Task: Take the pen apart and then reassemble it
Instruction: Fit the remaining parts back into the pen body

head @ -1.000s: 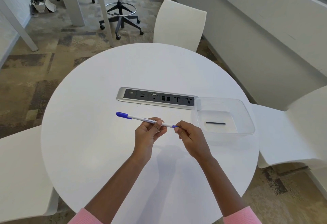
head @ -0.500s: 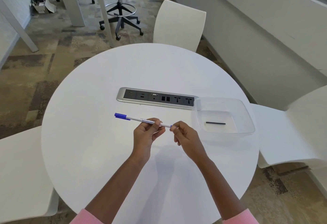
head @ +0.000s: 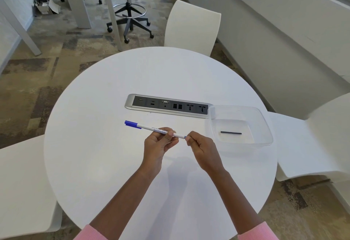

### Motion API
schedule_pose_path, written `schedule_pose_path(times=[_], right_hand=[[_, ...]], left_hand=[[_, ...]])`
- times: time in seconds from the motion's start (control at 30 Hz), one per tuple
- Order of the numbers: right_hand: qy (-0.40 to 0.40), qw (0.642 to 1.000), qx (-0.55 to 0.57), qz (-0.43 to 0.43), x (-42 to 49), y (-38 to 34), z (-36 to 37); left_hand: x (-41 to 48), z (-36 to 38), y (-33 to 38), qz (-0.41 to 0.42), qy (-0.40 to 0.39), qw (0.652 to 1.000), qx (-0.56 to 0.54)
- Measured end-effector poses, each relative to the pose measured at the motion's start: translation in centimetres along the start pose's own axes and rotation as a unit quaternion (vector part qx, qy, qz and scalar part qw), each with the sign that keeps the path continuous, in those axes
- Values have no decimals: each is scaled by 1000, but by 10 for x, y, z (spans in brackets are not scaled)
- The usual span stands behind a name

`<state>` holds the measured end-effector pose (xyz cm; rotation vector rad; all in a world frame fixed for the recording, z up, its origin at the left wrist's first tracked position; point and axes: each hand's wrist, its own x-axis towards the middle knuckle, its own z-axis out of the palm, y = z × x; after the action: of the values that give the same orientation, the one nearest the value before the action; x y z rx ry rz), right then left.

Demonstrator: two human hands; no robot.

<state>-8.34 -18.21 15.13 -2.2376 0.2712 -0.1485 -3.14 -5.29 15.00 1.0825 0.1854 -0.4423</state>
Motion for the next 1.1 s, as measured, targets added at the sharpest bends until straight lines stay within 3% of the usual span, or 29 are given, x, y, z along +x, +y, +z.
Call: schedule_pose_path(times=[0.17, 0.23, 0.4, 0.57, 0.73, 0.9, 1.0, 1.1], right_hand=[[-55, 969, 215, 111, 6, -2, 2], [-57, 960, 241, 128, 5, -6, 1], [-9, 991, 119, 65, -4, -8, 4], [29, 999, 19, -5, -6, -2, 3], [20, 999, 23, -25, -2, 0, -2], [-10, 988, 142, 59, 1, -2, -1], [-62, 944, 288, 148, 3, -6, -3], [-88, 928, 312, 181, 4, -10, -6]], left_hand=[[0, 1, 0, 5, -7, 1000, 15], [0, 1, 0, 7, -4, 1000, 10], [2, 1, 2, 7, 10, 1000, -6], [0, 1, 1, 2, 8, 1000, -2], [-1, 2, 2, 3, -14, 1000, 4], [-1, 7, 1, 6, -22, 999, 22], [-2, 7, 1, 9, -23, 999, 35], [-1, 7, 2, 10, -25, 999, 33]])
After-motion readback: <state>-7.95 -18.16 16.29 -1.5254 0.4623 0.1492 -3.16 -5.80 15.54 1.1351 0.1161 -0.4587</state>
